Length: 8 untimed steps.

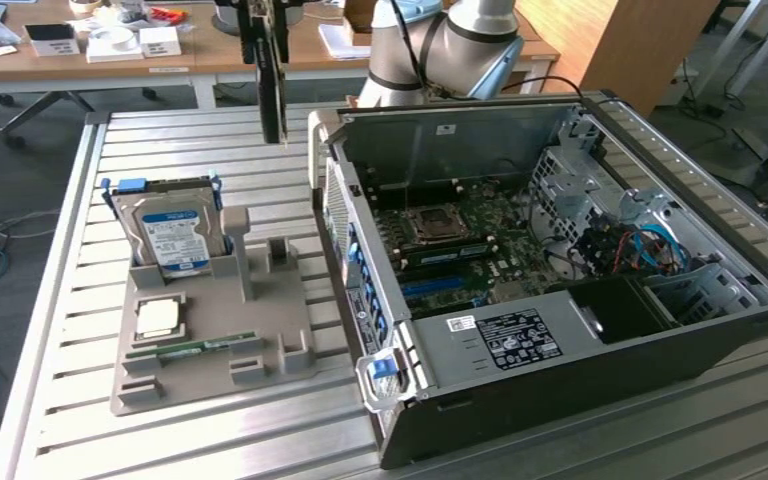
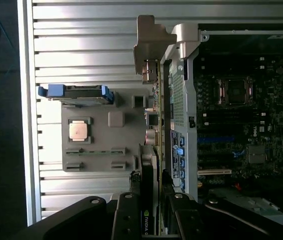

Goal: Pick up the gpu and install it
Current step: 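Pick up the gpu and move the gpu toward the slot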

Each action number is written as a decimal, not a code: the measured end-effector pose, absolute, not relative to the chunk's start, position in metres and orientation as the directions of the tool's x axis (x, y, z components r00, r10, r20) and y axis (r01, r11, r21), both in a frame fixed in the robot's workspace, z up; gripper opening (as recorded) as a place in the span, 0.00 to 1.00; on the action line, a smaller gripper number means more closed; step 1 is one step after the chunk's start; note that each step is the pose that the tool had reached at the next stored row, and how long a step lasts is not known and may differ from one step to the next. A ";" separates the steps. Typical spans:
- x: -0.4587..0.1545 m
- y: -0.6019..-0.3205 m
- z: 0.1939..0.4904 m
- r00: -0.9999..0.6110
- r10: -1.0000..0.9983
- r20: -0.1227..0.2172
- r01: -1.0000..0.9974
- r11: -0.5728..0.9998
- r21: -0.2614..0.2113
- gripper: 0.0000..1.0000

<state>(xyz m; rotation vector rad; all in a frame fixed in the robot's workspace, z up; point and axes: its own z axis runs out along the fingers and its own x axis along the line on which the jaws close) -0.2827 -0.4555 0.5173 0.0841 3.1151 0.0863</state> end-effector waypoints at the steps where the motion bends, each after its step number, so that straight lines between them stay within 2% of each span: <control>1: -0.283 -0.456 0.517 -0.998 0.055 -0.023 0.053 0.997 0.056 0.27; 8: -0.283 -0.456 0.511 -0.998 0.055 -0.023 0.053 0.997 0.056 0.27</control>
